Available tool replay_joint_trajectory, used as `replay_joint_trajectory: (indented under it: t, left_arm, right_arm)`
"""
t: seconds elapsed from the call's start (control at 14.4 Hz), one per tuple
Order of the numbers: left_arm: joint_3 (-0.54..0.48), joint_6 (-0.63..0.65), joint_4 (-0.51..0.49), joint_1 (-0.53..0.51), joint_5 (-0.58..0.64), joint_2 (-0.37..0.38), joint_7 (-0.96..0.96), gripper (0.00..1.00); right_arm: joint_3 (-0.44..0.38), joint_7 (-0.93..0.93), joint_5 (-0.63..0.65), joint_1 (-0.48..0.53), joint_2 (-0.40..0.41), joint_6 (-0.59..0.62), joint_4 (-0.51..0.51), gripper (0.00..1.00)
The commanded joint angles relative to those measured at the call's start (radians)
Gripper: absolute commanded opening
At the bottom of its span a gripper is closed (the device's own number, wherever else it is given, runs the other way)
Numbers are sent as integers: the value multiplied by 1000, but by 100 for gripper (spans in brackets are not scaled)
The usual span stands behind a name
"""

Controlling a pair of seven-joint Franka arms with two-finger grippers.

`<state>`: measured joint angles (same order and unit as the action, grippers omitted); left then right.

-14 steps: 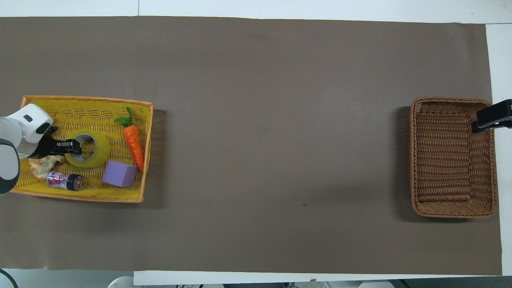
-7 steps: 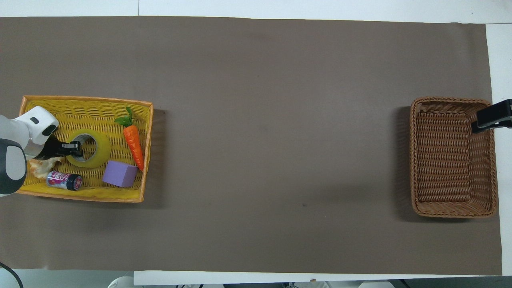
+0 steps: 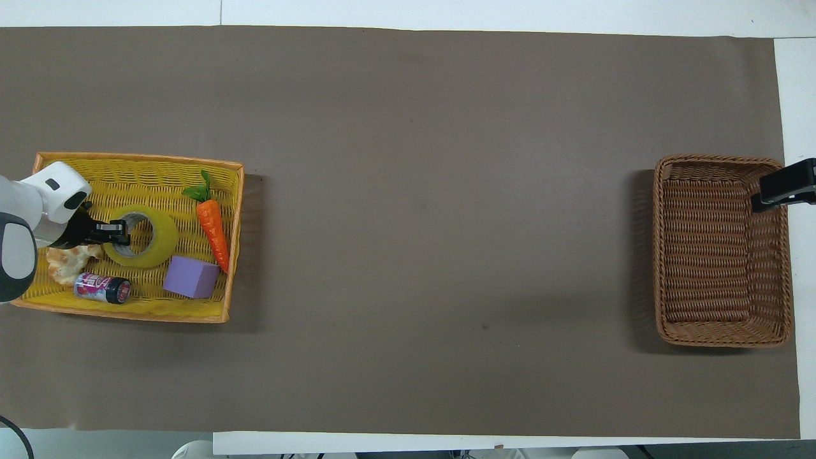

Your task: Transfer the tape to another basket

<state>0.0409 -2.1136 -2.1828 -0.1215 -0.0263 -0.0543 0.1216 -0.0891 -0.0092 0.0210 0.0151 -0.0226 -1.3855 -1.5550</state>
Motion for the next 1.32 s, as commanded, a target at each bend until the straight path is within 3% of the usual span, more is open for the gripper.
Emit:
replay_joint_trajectory:
  t: [0.0,0.14,0.42,0.69,0.9,1.25]
  left_arm:
    - [-6,293,236,72,-11,-15,-54,0]
    - [-3,378,316,155,-39,-9,-178,0]
    - [-4,367,334,313,-341,1,-445,0]
    - [-3,253,336,561,-388,2,-690,0]
    - [-1,125,331,612,-506,-4,-701,0]
    - [-3,118,308,628,-515,4,-692,0]
  right_arm:
    - [2,-20,0,3,-14,3,-16,100]
    - [2,-21,0,3,-14,3,-16,100]
    - [2,-21,0,3,-13,3,-16,100]
    - [2,-21,0,3,-13,3,-16,100]
    - [2,-23,0,5,-13,2,-14,100]
    - [6,-104,-45,-1,-42,-4,-76,100]
